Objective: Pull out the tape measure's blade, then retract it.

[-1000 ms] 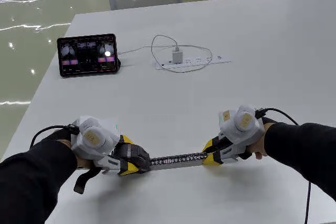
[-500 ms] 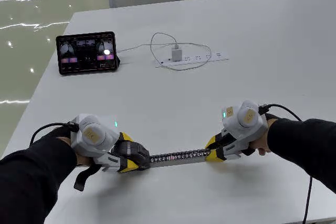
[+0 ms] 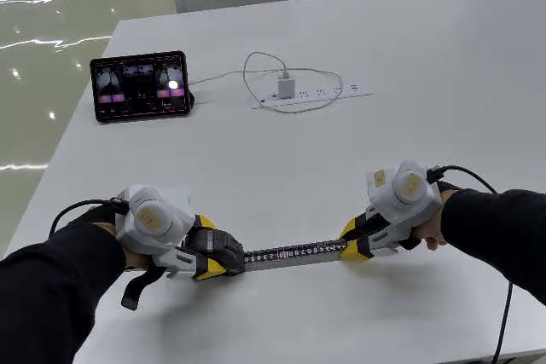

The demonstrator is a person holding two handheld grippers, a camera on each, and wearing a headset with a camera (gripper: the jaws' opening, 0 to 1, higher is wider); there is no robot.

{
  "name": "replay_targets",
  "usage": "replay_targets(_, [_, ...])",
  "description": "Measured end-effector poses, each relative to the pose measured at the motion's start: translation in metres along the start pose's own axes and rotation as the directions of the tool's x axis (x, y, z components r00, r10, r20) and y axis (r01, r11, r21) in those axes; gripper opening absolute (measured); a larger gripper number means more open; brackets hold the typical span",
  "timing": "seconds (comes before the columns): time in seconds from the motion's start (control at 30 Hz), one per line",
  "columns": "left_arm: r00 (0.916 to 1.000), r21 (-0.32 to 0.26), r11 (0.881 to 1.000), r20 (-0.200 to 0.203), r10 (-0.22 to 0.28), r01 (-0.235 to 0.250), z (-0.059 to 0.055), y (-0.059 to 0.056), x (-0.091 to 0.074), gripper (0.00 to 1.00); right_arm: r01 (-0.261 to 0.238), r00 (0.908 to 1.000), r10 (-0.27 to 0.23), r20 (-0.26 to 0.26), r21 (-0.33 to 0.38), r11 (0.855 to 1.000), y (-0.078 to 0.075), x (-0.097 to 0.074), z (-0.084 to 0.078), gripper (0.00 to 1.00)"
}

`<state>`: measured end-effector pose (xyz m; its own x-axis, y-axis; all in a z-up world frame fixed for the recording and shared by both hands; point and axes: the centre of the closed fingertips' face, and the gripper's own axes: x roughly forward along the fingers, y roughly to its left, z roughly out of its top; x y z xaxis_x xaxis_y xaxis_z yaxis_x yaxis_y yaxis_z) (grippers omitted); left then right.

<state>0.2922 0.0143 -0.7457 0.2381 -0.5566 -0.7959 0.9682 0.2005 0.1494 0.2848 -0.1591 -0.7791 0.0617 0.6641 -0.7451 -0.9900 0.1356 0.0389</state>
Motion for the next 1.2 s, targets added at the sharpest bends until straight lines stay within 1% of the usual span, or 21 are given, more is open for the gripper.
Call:
replay_targets(0.5, [1.0,-0.001,1.0,0.002,-0.002,0.002,0.0,0.0,0.001,0.32,0.003,1.0,-0.003,-0.002,0.001,1.0,0.0,-0.005,-0.004,0.1])
replay_targets(0.7, [1.0,-0.001,1.0,0.002,-0.001,0.001,0.0,0.001,0.001,0.32,0.005,1.0,-0.005,0.005,0.016,1.0,-0.001,-0.007,-0.005,0.1])
replay_targets(1.2, [1.0,0.0,1.0,0.001,-0.001,0.001,0.0,0.0,0.0,0.32,0.006,1.0,-0.005,-0.005,0.018,1.0,-0.001,-0.012,-0.012,0.1])
